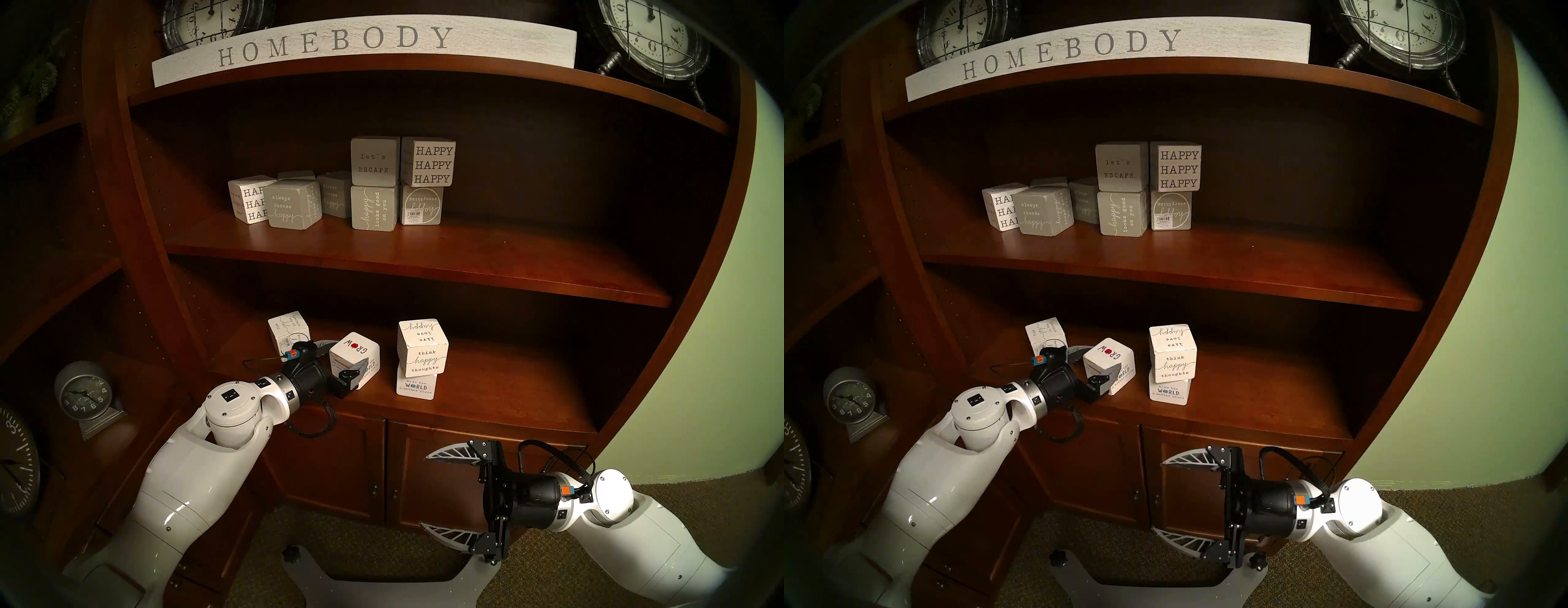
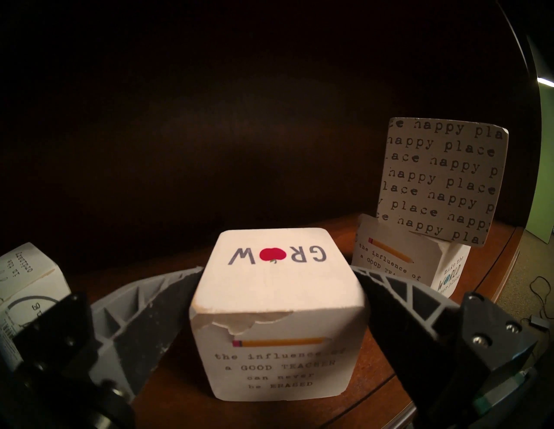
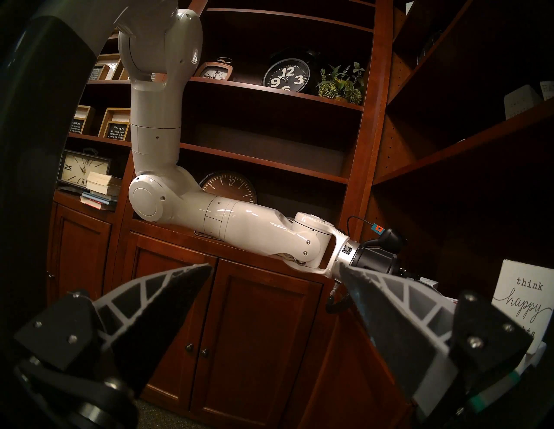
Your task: Stack four cubes vertically into two groups
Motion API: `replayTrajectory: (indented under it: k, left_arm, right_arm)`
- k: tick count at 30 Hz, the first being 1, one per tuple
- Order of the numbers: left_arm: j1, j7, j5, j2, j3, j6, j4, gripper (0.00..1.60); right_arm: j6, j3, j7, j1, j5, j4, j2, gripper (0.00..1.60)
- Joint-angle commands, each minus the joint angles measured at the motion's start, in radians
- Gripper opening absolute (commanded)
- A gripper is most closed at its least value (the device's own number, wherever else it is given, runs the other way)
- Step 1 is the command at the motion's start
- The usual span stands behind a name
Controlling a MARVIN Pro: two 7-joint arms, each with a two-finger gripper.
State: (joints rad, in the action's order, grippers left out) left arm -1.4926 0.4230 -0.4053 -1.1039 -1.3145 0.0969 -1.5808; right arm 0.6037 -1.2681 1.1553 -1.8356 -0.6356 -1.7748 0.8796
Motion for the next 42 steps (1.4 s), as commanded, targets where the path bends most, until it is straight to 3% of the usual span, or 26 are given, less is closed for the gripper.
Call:
replayTrajectory:
  k: [1, 5, 7, 10, 11, 15, 16, 18, 19, 21, 22, 28, 42]
  left_arm:
    - [0.017, 0.011, -0.008, -0.003, -0.006, -0.013, 0.0, 1.6]
    - [0.017, 0.014, -0.005, -0.005, -0.007, -0.016, 0.003, 1.6]
    - [0.018, 0.014, -0.003, -0.005, -0.007, -0.015, 0.003, 1.3]
    - [0.019, 0.016, -0.002, -0.005, -0.007, -0.014, 0.003, 1.26]
    - [0.019, 0.017, -0.002, -0.005, -0.007, -0.012, 0.004, 0.93]
    - [0.02, 0.02, -0.002, -0.006, -0.007, -0.013, 0.005, 0.83]
    - [0.02, 0.022, -0.002, -0.006, -0.007, -0.012, 0.006, 0.67]
    - [0.02, 0.022, -0.001, -0.006, -0.007, -0.013, 0.006, 0.59]
    - [0.02, 0.022, -0.001, -0.006, -0.007, -0.013, 0.007, 0.42]
    - [0.02, 0.022, 0.0, -0.007, -0.008, -0.016, 0.008, 0.39]
    - [0.019, 0.023, 0.001, -0.007, -0.009, -0.021, 0.007, 0.01]
    - [0.008, 0.019, 0.003, -0.001, -0.018, -0.032, -0.016, 0.0]
    - [-0.067, -0.028, 0.003, 0.028, -0.074, -0.035, -0.166, 0.0]
  right_arm:
    - [-0.003, 0.0, -0.002, -0.002, -0.009, -0.012, 0.003, 1.6]
    - [-0.003, 0.0, -0.001, -0.002, -0.009, -0.012, 0.004, 1.6]
    - [-0.003, -0.001, -0.001, -0.003, -0.009, -0.012, 0.004, 1.6]
    - [-0.004, -0.001, 0.0, -0.003, -0.009, -0.012, 0.005, 1.6]
    - [-0.004, -0.002, 0.0, -0.003, -0.008, -0.012, 0.005, 1.6]
    - [-0.004, -0.002, 0.001, -0.003, -0.008, -0.012, 0.005, 1.6]
    - [-0.004, -0.003, 0.001, -0.003, -0.008, -0.012, 0.006, 1.6]
    - [-0.004, -0.003, 0.001, -0.003, -0.008, -0.012, 0.006, 1.6]
    - [-0.004, -0.003, 0.001, -0.003, -0.008, -0.012, 0.006, 1.6]
    - [-0.005, -0.003, 0.001, -0.003, -0.008, -0.012, 0.006, 1.6]
    - [-0.005, -0.004, 0.002, -0.004, -0.008, -0.012, 0.007, 1.6]
    - [-0.005, -0.004, 0.003, -0.004, -0.008, -0.011, 0.008, 1.6]
    - [-0.006, -0.007, 0.005, -0.004, -0.006, -0.011, 0.01, 1.6]
